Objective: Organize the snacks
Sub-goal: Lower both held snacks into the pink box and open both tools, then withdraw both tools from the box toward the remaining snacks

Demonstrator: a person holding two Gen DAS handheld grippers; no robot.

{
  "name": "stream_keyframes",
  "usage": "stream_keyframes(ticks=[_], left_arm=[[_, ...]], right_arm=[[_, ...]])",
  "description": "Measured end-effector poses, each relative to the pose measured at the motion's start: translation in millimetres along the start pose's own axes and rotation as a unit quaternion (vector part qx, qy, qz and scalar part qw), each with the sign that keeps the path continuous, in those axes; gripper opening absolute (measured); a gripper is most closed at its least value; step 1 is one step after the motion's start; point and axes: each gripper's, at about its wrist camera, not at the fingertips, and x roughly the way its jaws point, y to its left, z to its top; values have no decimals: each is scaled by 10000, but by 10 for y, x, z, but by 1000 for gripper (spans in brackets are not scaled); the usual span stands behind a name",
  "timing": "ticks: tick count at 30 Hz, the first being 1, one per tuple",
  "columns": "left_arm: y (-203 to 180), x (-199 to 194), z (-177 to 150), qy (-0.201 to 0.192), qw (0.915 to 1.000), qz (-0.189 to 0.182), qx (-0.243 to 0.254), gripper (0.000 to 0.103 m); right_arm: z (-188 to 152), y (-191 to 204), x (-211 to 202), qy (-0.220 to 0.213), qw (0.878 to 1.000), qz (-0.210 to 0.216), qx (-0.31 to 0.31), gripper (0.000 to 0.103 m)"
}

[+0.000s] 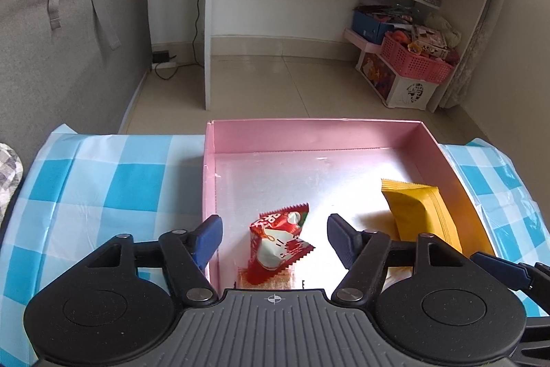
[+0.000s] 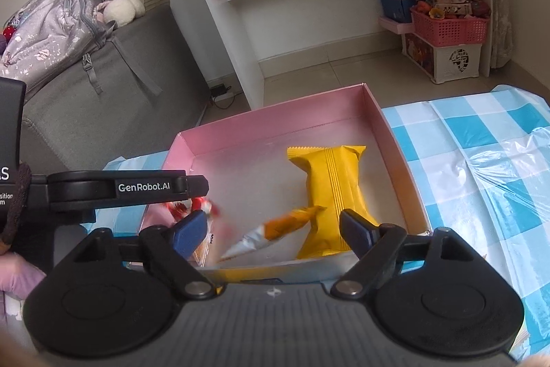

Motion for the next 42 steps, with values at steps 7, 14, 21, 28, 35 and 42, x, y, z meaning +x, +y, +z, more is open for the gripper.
stream_keyframes(ticks=[7, 14, 21, 28, 35, 42], left_arm=[[34, -217, -66, 2, 10000, -43, -84, 78], [-9, -550, -235, 5, 10000, 29, 38, 83], [5, -807, -388, 15, 9998, 88, 170, 84], [20, -1020, -607, -11, 9997, 155, 177, 88], [76, -1182, -882, 84, 9998, 163, 33, 89], [169, -1309, -1148, -68, 10000, -33, 53, 96]], right_arm=[[3, -64, -84, 85, 9999, 7, 63, 86], [8, -126, -208, 136, 9999, -6, -82, 93], [-20, -156, -313, 170, 9994, -103, -279, 94], [-55, -74, -432, 121, 9983, -86, -565, 97], [-132, -31, -577, 79, 9974, -49, -720, 100], [-268, -20, -722, -136, 9948, 31, -1008, 103]])
